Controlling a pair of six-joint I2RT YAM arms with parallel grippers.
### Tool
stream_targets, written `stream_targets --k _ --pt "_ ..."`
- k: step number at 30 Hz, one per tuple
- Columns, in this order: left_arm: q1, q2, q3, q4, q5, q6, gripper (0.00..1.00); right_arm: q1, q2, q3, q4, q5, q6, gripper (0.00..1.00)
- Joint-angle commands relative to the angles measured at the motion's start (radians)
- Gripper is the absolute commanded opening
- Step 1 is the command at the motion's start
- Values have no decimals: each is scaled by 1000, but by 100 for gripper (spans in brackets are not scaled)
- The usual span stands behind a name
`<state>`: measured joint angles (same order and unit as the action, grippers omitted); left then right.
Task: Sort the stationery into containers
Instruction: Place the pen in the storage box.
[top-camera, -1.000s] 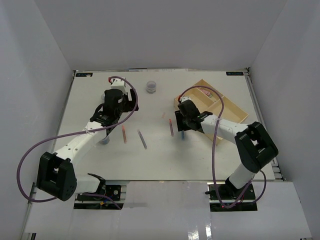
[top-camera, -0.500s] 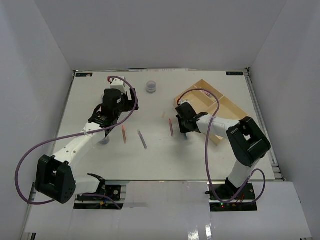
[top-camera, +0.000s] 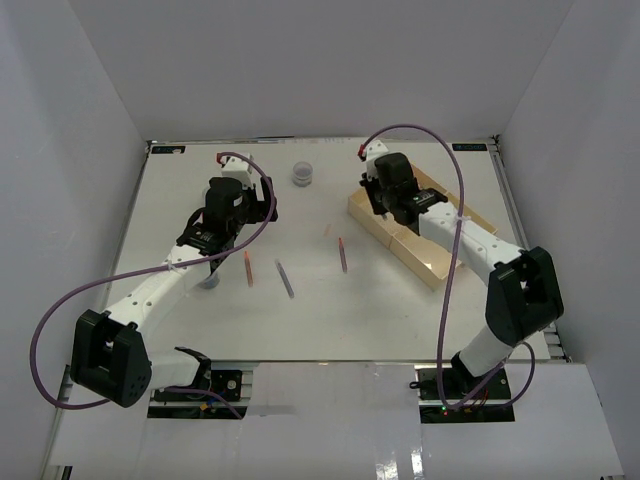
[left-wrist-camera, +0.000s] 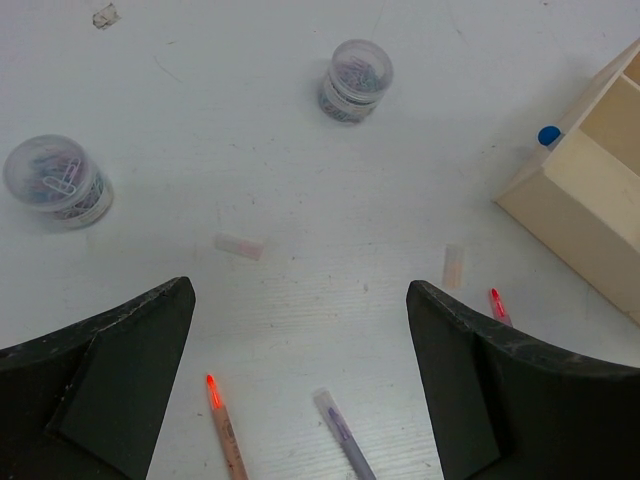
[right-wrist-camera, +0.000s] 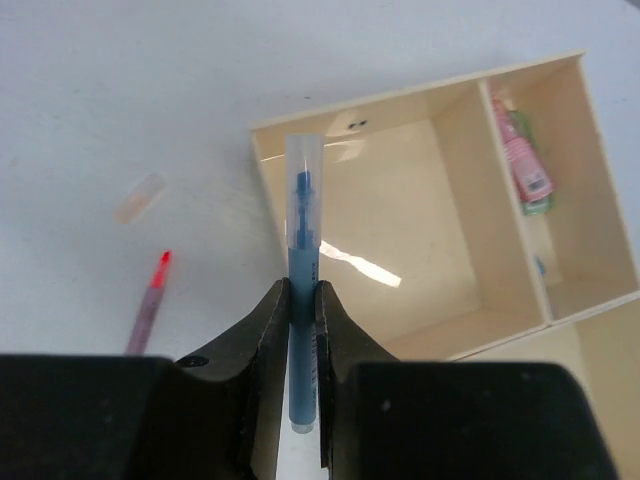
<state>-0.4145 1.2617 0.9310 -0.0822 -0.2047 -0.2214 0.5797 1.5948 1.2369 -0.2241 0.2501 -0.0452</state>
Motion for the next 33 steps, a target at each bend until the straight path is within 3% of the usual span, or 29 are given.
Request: stream_targets --k 1,6,13,17,21,23,27,33 --pt "3 -28 11 13 14 14 98 -82 74 65 2 -55 -172 8" --pt "3 -30 9 16 21 17 98 -156 181 128 2 -162 -269 8" --pt "3 -21 9 18 33 19 98 -221 326 205 2 -181 -305 14" --pt "3 -25 8 22 36 19 98 -225 340 240 -6 -167 -286 36" --pt "3 -24 8 22 37 17 98 -224 298 260 -26 -137 -253 49" --pt "3 -28 8 22 36 17 98 -210 255 254 -40 -121 -237 59" --pt "5 -41 8 22 18 16 98 -147 162 198 -80 -83 -179 64" --pt "8 -97 -21 55 -74 17 98 78 -2 27 -42 -98 77 73"
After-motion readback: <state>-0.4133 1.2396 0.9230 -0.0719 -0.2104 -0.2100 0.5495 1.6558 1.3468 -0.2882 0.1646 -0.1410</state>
